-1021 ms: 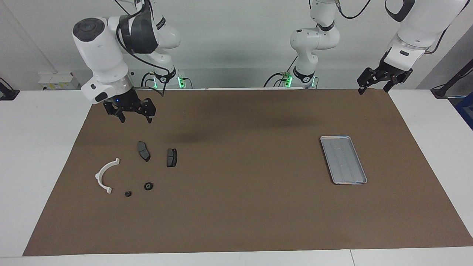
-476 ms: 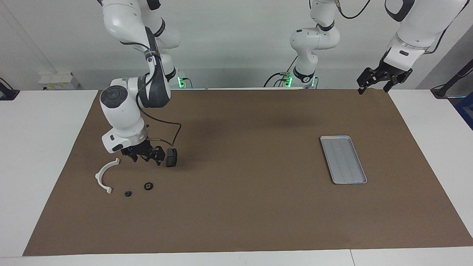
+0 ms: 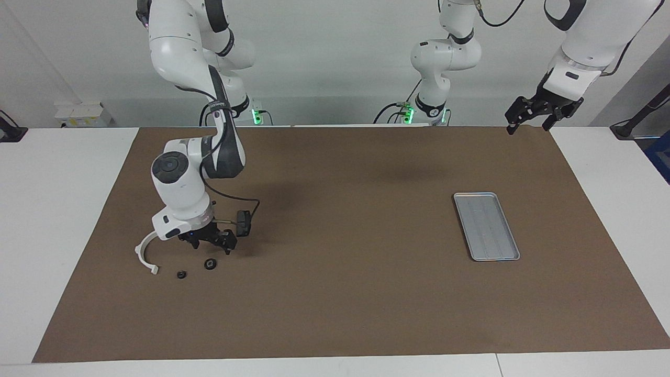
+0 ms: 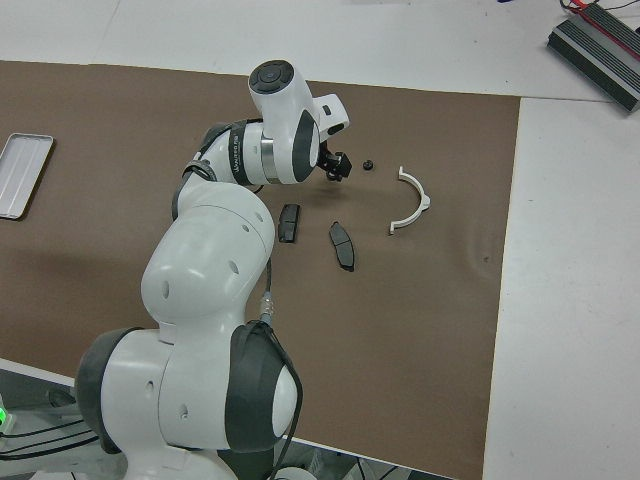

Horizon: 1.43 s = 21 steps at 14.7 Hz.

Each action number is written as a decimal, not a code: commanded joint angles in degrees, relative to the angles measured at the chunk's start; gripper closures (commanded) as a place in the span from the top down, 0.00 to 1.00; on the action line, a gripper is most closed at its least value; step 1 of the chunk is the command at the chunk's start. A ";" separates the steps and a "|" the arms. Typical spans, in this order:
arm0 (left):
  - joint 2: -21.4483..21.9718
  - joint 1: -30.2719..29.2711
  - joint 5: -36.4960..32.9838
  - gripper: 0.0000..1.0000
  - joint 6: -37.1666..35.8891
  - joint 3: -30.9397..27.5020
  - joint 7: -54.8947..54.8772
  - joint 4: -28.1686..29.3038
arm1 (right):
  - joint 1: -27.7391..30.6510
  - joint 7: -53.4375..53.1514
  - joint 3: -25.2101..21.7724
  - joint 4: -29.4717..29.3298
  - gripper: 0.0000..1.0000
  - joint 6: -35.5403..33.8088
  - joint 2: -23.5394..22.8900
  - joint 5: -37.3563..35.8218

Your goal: Pick bearing gear from pile to tray

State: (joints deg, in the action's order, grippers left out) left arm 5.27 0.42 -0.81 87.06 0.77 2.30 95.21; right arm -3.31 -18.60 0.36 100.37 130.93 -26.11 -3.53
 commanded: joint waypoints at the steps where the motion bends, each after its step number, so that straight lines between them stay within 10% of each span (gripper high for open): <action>1: 1.67 0.54 0.02 1.00 1.54 0.46 1.04 2.61 | 0.76 -1.17 0.34 -2.37 1.00 3.26 -3.77 -1.22; 12: 6.85 0.72 0.02 1.00 13.23 3.63 5.87 14.56 | 2.25 -3.80 0.43 -3.43 0.81 3.89 -6.15 -0.60; 19: 6.06 2.56 0.02 1.00 15.41 4.24 7.54 16.58 | 2.16 -3.90 0.52 -3.16 0.06 2.57 -6.06 -0.25; 21: 5.19 3.87 0.02 1.00 17.35 4.59 10.51 17.20 | 2.16 -3.81 0.43 -3.16 0.00 2.49 -6.06 -0.34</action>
State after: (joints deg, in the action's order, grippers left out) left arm 10.20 2.49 -0.78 101.54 5.47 9.84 110.20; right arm -1.78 -21.03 0.10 97.26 133.96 -31.30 -3.55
